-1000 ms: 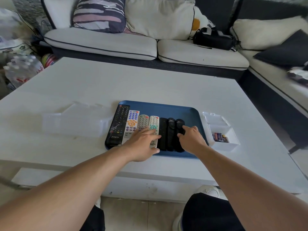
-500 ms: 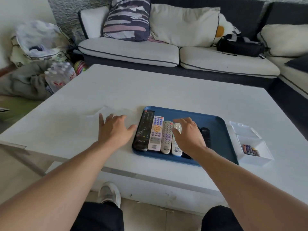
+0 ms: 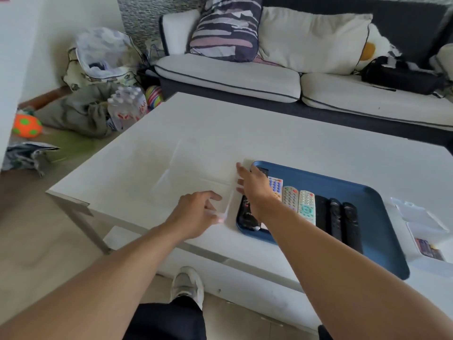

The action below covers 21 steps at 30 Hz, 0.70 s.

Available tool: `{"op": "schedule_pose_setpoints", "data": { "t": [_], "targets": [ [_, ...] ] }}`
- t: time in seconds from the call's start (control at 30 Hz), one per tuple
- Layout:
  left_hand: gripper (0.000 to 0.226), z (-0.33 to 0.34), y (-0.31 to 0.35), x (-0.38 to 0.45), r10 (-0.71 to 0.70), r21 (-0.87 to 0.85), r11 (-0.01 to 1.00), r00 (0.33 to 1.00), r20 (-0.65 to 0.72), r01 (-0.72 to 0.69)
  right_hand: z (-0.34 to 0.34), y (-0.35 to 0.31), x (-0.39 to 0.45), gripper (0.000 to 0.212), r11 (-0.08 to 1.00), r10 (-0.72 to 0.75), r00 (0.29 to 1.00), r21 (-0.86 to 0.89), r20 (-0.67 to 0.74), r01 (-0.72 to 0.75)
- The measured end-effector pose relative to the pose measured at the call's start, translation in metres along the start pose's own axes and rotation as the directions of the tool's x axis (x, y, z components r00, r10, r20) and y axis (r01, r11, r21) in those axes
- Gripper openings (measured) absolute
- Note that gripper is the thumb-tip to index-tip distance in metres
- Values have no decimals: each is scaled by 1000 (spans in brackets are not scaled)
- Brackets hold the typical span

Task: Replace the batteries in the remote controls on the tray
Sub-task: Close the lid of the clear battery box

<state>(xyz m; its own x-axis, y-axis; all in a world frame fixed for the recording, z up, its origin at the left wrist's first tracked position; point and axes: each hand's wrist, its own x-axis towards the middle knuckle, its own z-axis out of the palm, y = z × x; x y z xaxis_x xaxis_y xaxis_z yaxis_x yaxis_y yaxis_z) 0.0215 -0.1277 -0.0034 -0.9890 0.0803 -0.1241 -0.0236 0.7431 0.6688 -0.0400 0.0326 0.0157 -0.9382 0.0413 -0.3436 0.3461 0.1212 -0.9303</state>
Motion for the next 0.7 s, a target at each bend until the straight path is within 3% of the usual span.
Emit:
{"op": "schedule_pose_setpoints", "data": {
  "t": [0.07,0.27,0.33,0.4,0.5,0.57,0.63,0.7],
  "targets": [
    [50,-1,-1,0,17,-2,1000,1000,12,-17,5,-6,3,55,993,-16,1000,117,-2,16],
    [54,-10,-2,-1,74,-156,986,995,73,-62,6,-14,2,59,969,-65,998,237,-27,69],
    [42,-15,3,-4,102,-279,954,994,-45,-111,9,-16,-2,43,978,-118,992,171,-33,122],
    [45,-18,8,-7,136,-313,921,944,-301,-233,12,-15,-7,26,971,-229,972,58,-58,232],
    [42,-25,11,-7,136,-168,925,709,-692,-341,11,-13,-17,15,908,-412,911,-95,-24,408],
    [32,-33,4,-3,149,-56,942,562,-814,-330,10,-11,-26,20,851,-479,877,-221,47,476],
    [34,-40,-12,1,127,-28,966,563,-817,-258,10,-2,-33,19,774,-525,843,-348,116,529],
    [38,-42,-32,2,67,-33,990,654,-753,-139,9,11,-36,19,647,-573,794,-483,200,589]
  ]
}}
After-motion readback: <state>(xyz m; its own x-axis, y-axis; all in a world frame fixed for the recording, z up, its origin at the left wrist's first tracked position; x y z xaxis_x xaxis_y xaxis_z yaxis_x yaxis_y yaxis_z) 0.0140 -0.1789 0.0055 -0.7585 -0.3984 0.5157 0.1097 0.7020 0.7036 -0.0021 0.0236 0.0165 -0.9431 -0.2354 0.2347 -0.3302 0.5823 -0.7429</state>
